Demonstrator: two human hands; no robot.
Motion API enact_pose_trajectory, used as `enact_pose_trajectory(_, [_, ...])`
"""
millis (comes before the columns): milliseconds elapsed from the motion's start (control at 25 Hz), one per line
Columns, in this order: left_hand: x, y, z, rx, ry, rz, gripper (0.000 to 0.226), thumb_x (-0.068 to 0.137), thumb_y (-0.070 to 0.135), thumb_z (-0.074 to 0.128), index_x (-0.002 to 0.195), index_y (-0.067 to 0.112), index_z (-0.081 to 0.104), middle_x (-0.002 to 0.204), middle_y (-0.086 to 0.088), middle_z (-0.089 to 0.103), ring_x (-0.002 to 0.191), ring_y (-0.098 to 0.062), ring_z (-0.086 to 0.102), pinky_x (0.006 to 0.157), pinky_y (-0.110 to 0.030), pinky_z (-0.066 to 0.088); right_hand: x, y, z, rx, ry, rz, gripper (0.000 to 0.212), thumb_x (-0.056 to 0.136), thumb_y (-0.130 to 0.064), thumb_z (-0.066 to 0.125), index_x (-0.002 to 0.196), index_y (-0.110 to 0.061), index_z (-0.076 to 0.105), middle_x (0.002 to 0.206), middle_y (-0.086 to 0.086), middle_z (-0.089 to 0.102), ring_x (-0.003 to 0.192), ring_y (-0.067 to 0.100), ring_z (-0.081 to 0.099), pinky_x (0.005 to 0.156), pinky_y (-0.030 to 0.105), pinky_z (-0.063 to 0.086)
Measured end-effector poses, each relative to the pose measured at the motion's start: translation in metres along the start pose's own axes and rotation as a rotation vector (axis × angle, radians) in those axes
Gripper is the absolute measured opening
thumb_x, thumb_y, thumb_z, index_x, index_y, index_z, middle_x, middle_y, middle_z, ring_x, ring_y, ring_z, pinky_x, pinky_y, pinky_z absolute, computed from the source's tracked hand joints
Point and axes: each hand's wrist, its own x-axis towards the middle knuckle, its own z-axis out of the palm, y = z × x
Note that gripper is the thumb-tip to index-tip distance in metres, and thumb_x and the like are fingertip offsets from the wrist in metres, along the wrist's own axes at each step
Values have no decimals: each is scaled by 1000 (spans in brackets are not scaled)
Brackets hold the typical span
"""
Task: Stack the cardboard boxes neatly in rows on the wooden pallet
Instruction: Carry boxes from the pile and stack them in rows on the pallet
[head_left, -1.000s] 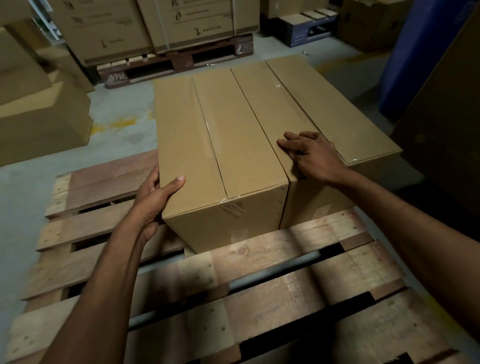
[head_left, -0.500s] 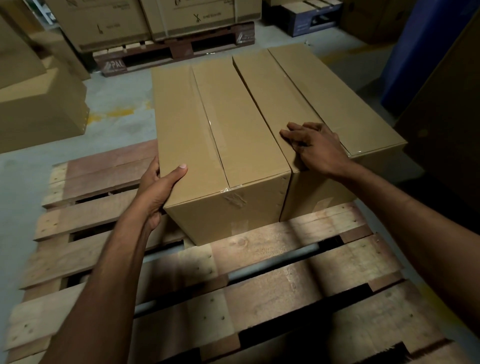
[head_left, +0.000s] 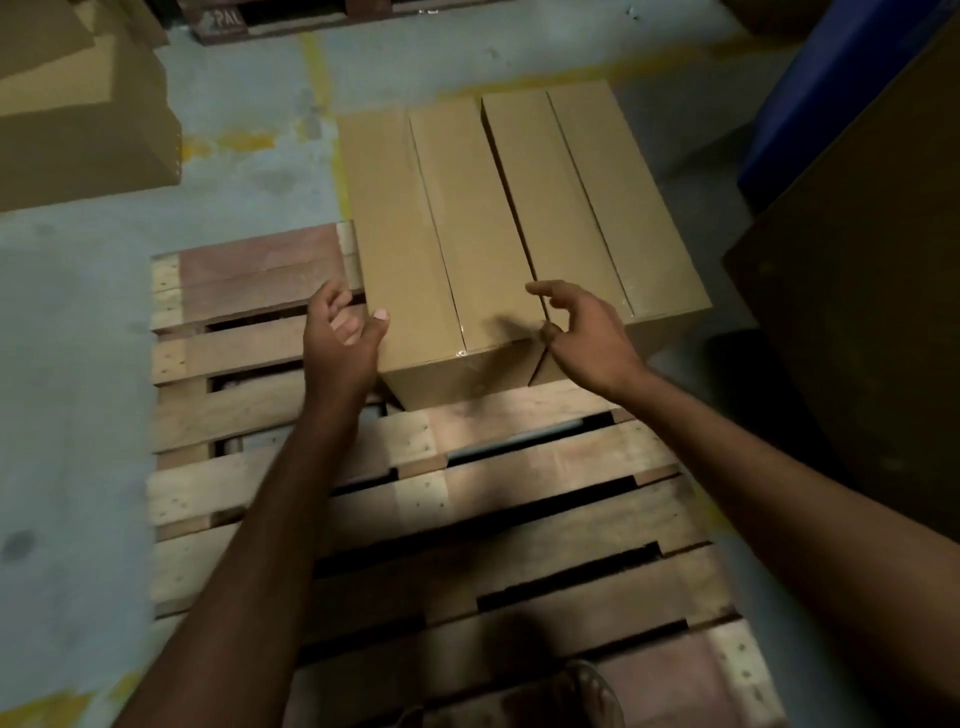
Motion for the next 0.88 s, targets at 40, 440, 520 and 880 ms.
enact_pose_trajectory(40, [-25, 24, -9, -20, 7, -1, 58, 97, 14, 68, 150, 16, 43, 149, -6, 52, 127, -19, 57, 98, -19, 51, -21, -21, -9, 45, -14, 12, 50, 96, -6, 61, 142, -26, 58, 141, -8, 60, 126, 8, 55, 104, 27, 48])
enact_pose_trajectory(440, [-271, 155, -139, -181, 140, 13, 33, 97, 11, 66, 125, 28, 62, 119, 6, 72, 111, -5, 67, 100, -37, 56, -247, -216, -74, 257, -128, -28, 39, 98, -6, 58, 132, -24, 65, 116, -16, 70, 102, 3, 66, 82, 27, 59])
enact_pose_trajectory(520, [-315, 153, -174, -179, 157, 48, 32, 97, 9, 66, 126, 22, 63, 117, 5, 72, 110, -4, 67, 95, -26, 56, -295, -249, -67, 258, -136, -65, 39, 98, -5, 59, 131, -23, 66, 115, -15, 71, 99, 5, 66, 79, 29, 60])
enact_pose_trajectory(880, [-517, 82, -419, -40, 170, 167, 42, 91, 9, 70, 125, 32, 61, 116, 13, 71, 101, -8, 69, 88, -33, 56, -540, -368, 50, 447, -245, -91, 42, 91, 12, 59, 125, -12, 67, 114, 0, 73, 98, 14, 68, 96, 40, 58])
